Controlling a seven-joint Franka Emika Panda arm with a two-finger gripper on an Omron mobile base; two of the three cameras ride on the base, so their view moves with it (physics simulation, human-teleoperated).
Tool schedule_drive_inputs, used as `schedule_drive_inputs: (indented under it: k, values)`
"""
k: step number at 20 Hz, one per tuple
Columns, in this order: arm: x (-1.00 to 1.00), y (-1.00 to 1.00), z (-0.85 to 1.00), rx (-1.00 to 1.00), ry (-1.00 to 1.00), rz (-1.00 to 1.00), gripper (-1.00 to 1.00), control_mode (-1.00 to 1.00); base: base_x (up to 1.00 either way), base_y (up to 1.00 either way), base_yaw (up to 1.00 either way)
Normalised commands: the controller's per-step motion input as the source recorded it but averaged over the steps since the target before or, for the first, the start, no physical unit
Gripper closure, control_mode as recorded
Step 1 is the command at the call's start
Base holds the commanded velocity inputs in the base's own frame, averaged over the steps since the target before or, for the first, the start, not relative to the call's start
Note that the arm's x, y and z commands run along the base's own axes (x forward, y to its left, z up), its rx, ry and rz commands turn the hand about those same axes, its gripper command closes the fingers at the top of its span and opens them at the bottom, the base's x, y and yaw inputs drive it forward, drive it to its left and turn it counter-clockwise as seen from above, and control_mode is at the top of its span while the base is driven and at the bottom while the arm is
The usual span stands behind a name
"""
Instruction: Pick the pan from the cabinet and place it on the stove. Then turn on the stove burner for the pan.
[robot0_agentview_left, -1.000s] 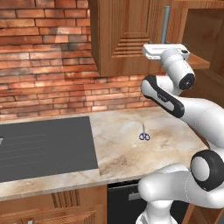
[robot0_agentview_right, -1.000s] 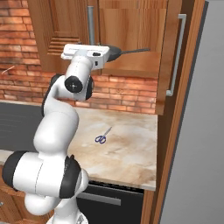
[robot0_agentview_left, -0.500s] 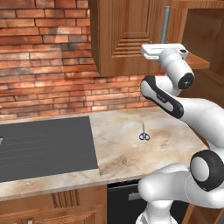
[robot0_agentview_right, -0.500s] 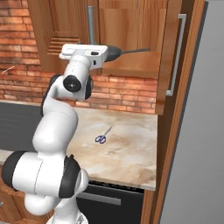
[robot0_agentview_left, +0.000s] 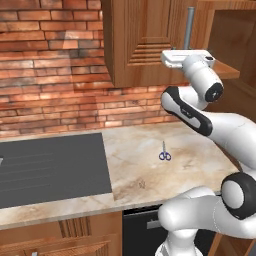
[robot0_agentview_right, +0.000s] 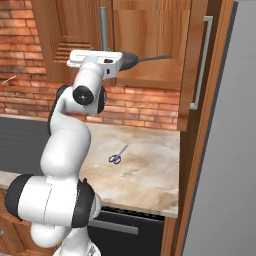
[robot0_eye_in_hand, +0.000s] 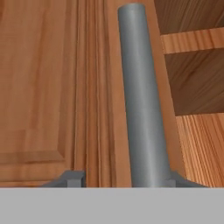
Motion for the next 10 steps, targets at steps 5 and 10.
schedule_drive_inputs:
  k: [5,10]
  values:
    - [0.0,-0.32,0.0,0.0,0.0,0.08,1.0,-1.0,0.0,0.0,0.0]
    - [0.0,-0.22,0.0,0.0,0.0,0.05,1.0,-1.0,0.0,0.0,0.0]
